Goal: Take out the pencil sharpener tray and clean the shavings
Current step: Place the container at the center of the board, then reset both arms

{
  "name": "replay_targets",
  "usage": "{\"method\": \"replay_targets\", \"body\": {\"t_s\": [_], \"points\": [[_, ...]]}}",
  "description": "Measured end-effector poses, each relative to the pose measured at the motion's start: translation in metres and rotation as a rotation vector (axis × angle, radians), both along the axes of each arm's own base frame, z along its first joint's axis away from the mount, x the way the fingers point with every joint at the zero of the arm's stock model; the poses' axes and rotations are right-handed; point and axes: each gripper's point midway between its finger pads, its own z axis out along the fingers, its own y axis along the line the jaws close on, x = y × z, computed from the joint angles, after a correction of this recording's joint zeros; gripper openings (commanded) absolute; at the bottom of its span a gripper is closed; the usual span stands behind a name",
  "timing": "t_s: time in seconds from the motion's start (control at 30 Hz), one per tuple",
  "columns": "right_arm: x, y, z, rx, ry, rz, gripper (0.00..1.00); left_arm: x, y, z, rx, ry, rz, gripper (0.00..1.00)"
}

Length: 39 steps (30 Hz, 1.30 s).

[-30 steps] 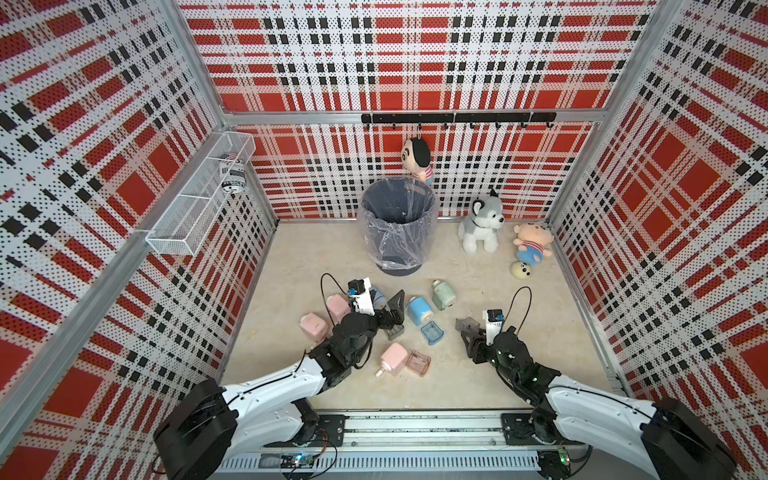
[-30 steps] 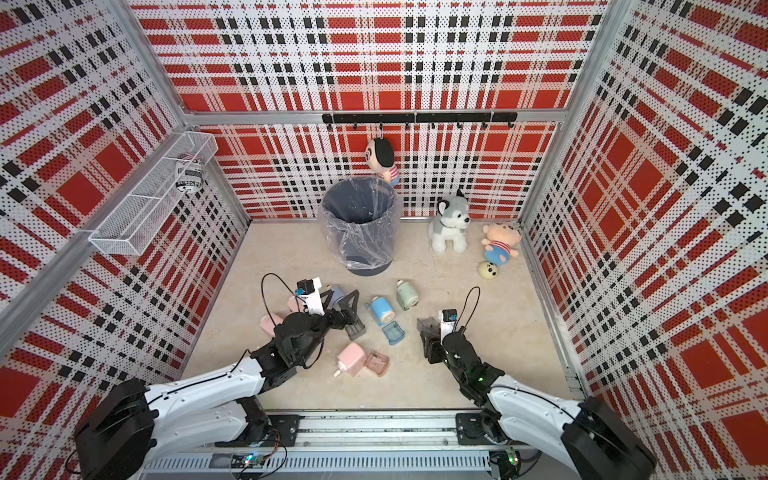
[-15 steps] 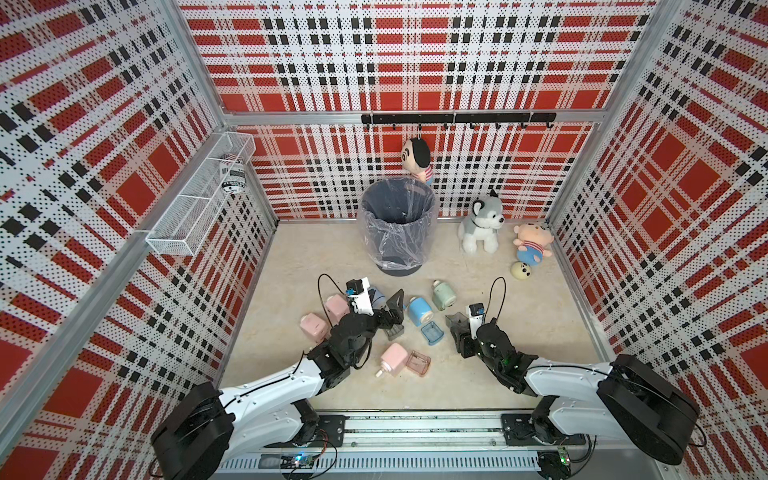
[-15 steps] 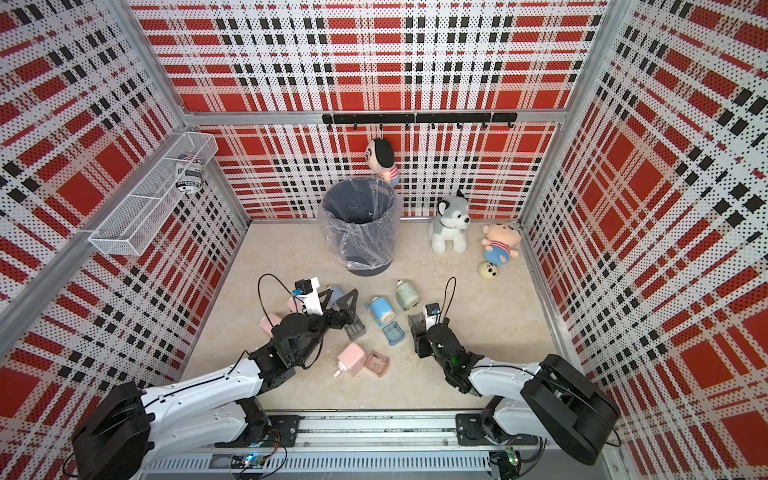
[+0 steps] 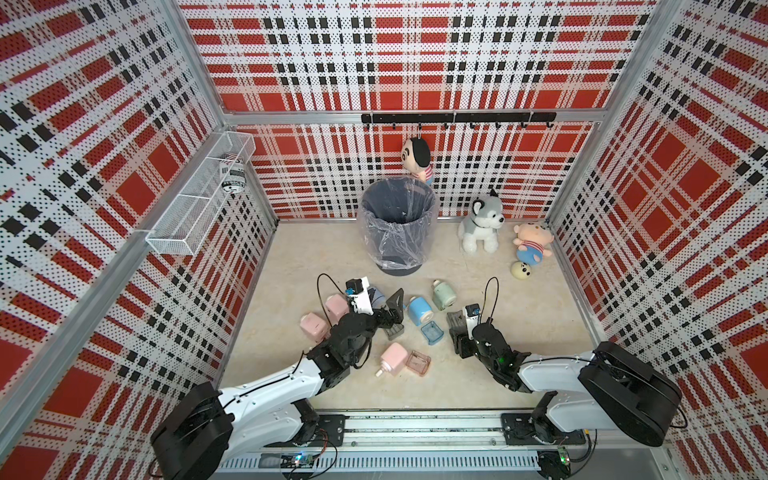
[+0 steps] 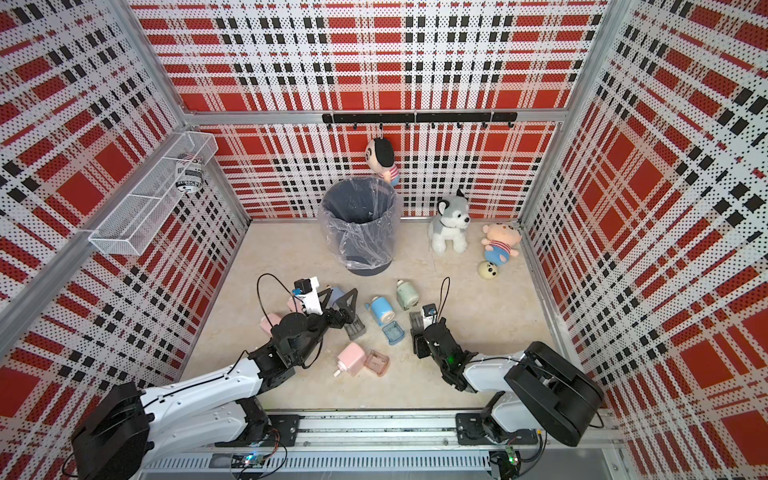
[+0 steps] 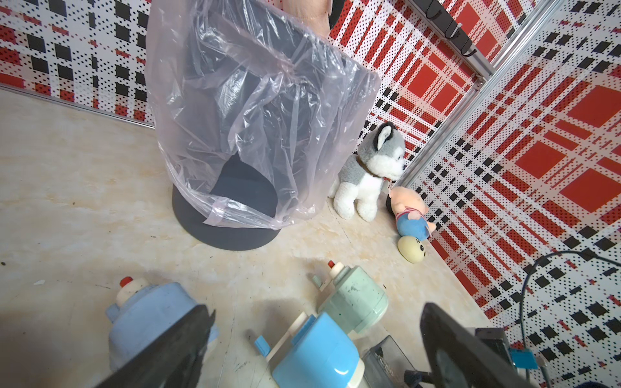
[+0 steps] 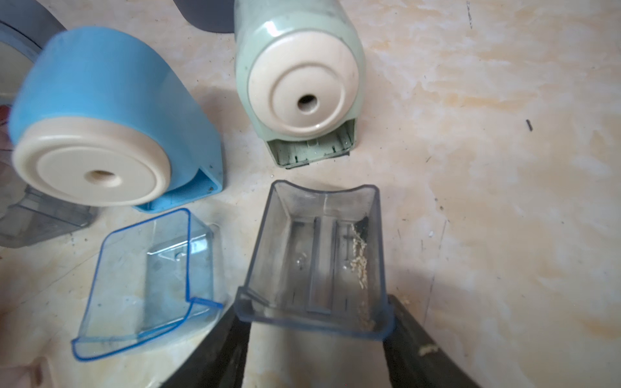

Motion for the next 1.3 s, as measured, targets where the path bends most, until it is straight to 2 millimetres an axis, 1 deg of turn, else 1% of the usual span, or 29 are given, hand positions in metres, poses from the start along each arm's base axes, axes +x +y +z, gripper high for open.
{"method": "replay_targets", "body": {"t_s": [0.17,0.27,0.43,0.5,0.57,0.7,0.83,0.93,1.03,1.13,1.2,1.3], "points": [[-0.002,-0.002,-0.009,-0.021,0.021,0.002,0.7,0.0,0.0,0.0,0.0,0.0,0.0,0.98],[0.0,0.0,-0.008,-0.021,0.02,0.002,0.72,0.0,0.0,0.0,0.0,0.0,0.0,0.98],[0.001,0.001,-0.004,-0.012,0.013,0.003,0.83,0.0,0.0,0.0,0.0,0.0,0.001,0.98],[0.001,0.002,0.001,0.001,0.004,0.003,0.91,0.0,0.0,0.001,-0.001,-0.003,0.001,0.98],[0.002,0.003,0.011,0.022,-0.016,0.003,0.99,-0.001,0.001,0.004,-0.006,-0.01,0.001,0.98],[0.002,0.004,0.044,0.092,-0.079,0.002,1.0,-0.002,0.005,0.009,-0.001,-0.025,0.015,0.98],[-0.002,0.002,0.086,0.188,-0.159,0.001,1.0,-0.003,0.011,0.011,0.026,-0.03,0.039,0.98],[-0.011,-0.002,0.118,0.261,-0.218,0.016,1.0,-0.004,0.017,0.017,0.039,-0.041,0.059,0.98],[-0.023,-0.007,0.147,0.333,-0.274,0.046,1.0,-0.008,0.026,0.03,0.028,-0.069,0.086,0.98],[-0.037,-0.011,0.171,0.385,-0.316,0.081,1.0,-0.014,0.037,0.049,0.003,-0.114,0.11,0.98],[-0.044,-0.014,0.193,0.41,-0.352,0.104,1.0,-0.018,0.046,0.061,-0.006,-0.146,0.13,0.98],[-0.05,-0.017,0.227,0.411,-0.403,0.127,1.0,-0.022,0.059,0.071,0.004,-0.166,0.17,0.98]]}}
